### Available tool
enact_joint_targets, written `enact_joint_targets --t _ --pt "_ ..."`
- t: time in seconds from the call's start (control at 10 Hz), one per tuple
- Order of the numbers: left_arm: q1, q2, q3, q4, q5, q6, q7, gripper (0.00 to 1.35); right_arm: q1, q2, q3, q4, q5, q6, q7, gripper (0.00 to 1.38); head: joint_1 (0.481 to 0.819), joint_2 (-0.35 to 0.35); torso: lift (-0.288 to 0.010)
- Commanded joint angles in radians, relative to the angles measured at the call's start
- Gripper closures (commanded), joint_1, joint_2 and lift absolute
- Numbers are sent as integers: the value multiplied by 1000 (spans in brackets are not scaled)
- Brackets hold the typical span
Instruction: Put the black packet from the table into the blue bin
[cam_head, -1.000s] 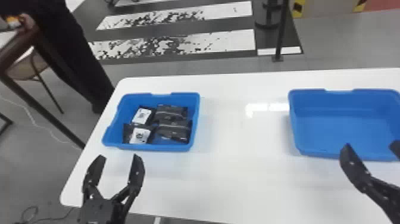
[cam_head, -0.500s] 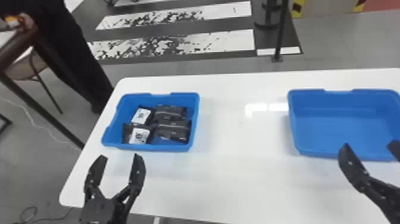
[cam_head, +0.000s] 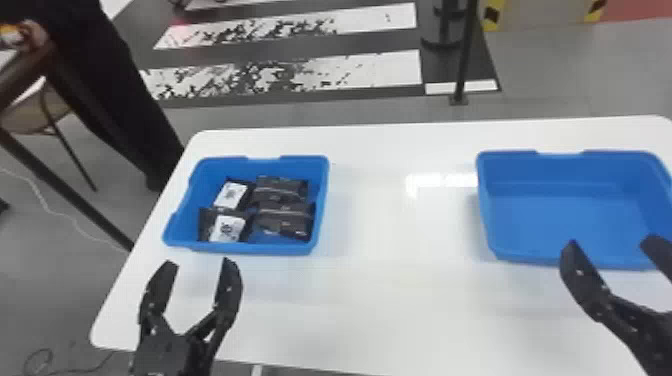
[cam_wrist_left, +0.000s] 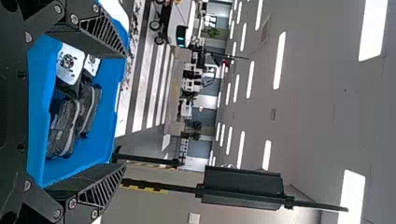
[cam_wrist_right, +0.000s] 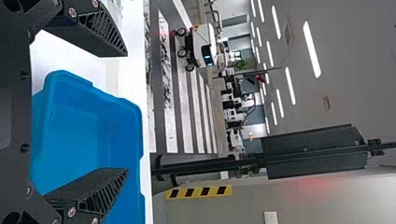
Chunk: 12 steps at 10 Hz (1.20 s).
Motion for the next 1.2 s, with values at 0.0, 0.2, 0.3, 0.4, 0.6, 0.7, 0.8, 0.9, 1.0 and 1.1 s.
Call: enact_joint_targets --t 0.0,0.2,0.3,0.4,0.6,0.7,0.8,0.9,1.0,1.1 --pt "-3 -4 -1 0 0 2 0 213 0 0 -1 -1 2 0 0 137 695 179 -110" --pt "-3 -4 3 0 2 0 0 213 0 -2 -1 -1 4 0 0 137 695 178 -110" --pt "-6 -4 3 0 0 5 0 213 0 0 -1 -1 4 0 0 137 695 179 -110" --pt "-6 -4 3 0 0 5 0 213 0 -2 -1 -1 4 0 0 137 695 180 -110" --pt "-8 -4 1 0 0 12 0 213 0 -2 -1 -1 4 0 0 137 695 179 -110" --pt "-8 -4 1 0 0 12 0 213 0 0 1 -1 4 0 0 137 695 179 -110" --pt "-8 -4 1 0 2 10 0 213 0 -2 -1 -1 6 0 0 137 695 178 -110" --pt "-8 -4 1 0 4 10 0 213 0 -2 -1 -1 6 0 0 137 695 178 -110" --pt "-8 -4 1 0 4 10 0 213 0 -2 -1 -1 6 0 0 137 695 179 -110" --pt "-8 -4 1 0 4 10 0 213 0 -2 -1 -1 6 0 0 137 695 179 -110"
